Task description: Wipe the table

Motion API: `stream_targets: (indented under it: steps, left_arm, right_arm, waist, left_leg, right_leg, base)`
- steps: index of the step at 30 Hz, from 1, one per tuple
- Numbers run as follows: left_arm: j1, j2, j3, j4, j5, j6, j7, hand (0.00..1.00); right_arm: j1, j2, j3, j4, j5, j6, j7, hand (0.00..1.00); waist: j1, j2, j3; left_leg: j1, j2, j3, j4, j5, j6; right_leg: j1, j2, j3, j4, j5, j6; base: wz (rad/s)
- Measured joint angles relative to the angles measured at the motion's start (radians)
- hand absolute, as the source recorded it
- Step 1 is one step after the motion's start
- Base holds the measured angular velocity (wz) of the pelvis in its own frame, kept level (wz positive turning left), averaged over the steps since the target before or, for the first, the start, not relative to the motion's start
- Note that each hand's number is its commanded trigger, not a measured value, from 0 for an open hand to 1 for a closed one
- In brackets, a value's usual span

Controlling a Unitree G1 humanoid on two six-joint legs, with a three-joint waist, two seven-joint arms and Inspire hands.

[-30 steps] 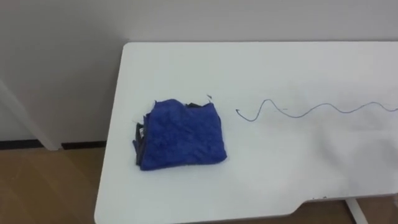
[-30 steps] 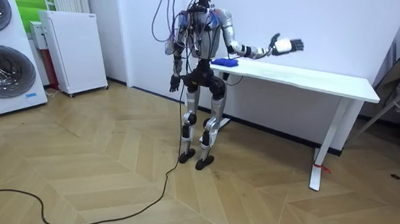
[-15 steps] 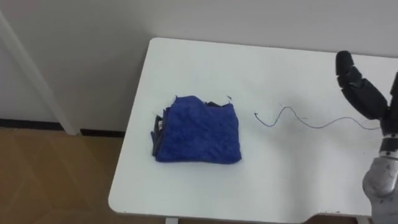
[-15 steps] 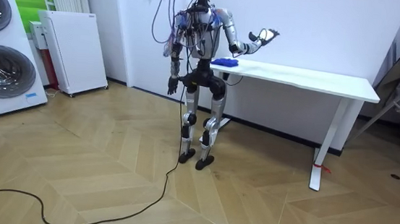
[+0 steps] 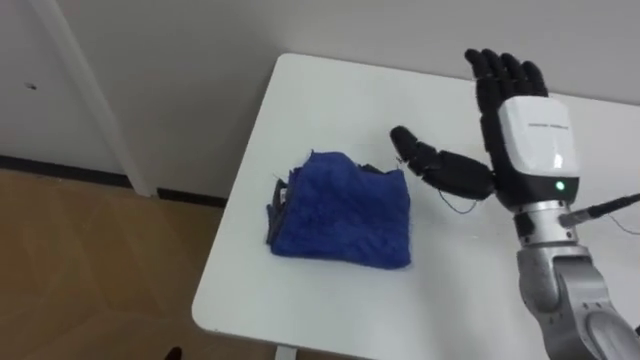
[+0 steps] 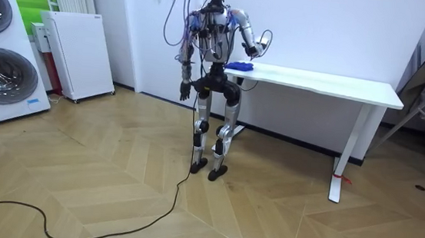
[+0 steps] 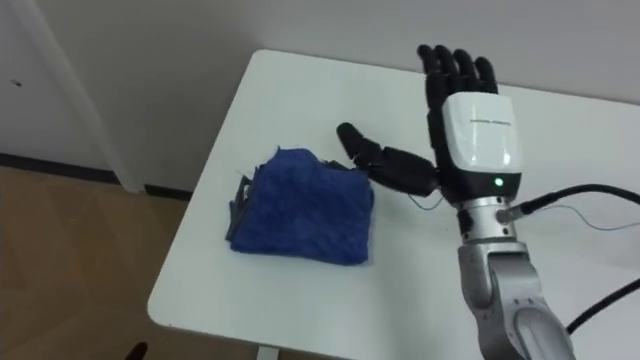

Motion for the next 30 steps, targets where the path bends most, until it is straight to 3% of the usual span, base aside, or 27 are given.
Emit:
stream_targets:
  steps: [5,9,17,20,30]
  left_arm:
    - [-0.001,0.005,-0.015,0.041,0.0,-0.01,-0.002,0.0]
    - [0.0,0.006,-0.023,0.044,0.001,-0.011,-0.009,0.0]
    - [0.005,0.008,-0.024,0.02,0.043,-0.009,-0.026,0.0]
    - [0.002,0.012,-0.027,0.015,0.043,-0.002,-0.037,0.0]
    - [0.004,0.012,-0.029,0.015,0.06,0.003,-0.053,0.0]
  right_arm:
    - [0.0,-0.006,0.093,0.004,-0.024,-0.015,0.04,0.0]
    - [0.0,-0.007,0.104,0.004,-0.03,-0.032,0.067,0.0]
    - [0.0,-0.013,0.111,0.072,-0.17,-0.026,0.059,0.0]
    - [0.003,-0.013,0.138,0.125,-0.186,-0.012,0.05,0.0]
    - [0.053,-0.035,0.174,0.147,-0.223,0.019,0.063,0.0]
  waist:
    - [0.024,-0.004,0.0056]
    - [0.03,-0.003,0.0141]
    - [0.033,-0.006,0.0088]
    - [0.029,-0.006,0.0003]
    - [0.033,-0.016,-0.0083]
  left_leg:
    - [0.0,-0.001,-0.005,0.0,0.0,0.0]
    - [-0.002,-0.001,-0.011,0.001,0.0,0.0]
    - [-0.004,-0.002,-0.014,0.001,0.0,0.0]
    - [-0.003,-0.001,-0.014,0.001,0.0,0.0]
    - [0.0,-0.002,-0.018,0.001,0.0,0.0]
  right_leg:
    - [0.009,0.001,-0.001,-0.016,0.003,0.001]
    - [0.01,-0.001,-0.01,-0.018,0.005,0.002]
    - [0.01,0.001,-0.021,-0.018,0.006,0.002]
    - [0.011,0.0,-0.022,-0.017,0.006,0.002]
    - [0.015,-0.002,-0.034,-0.02,0.006,0.002]
  base:
    - [0.02]
    - [0.07]
    - [0.01]
    - [0.0]
    - [0.01]
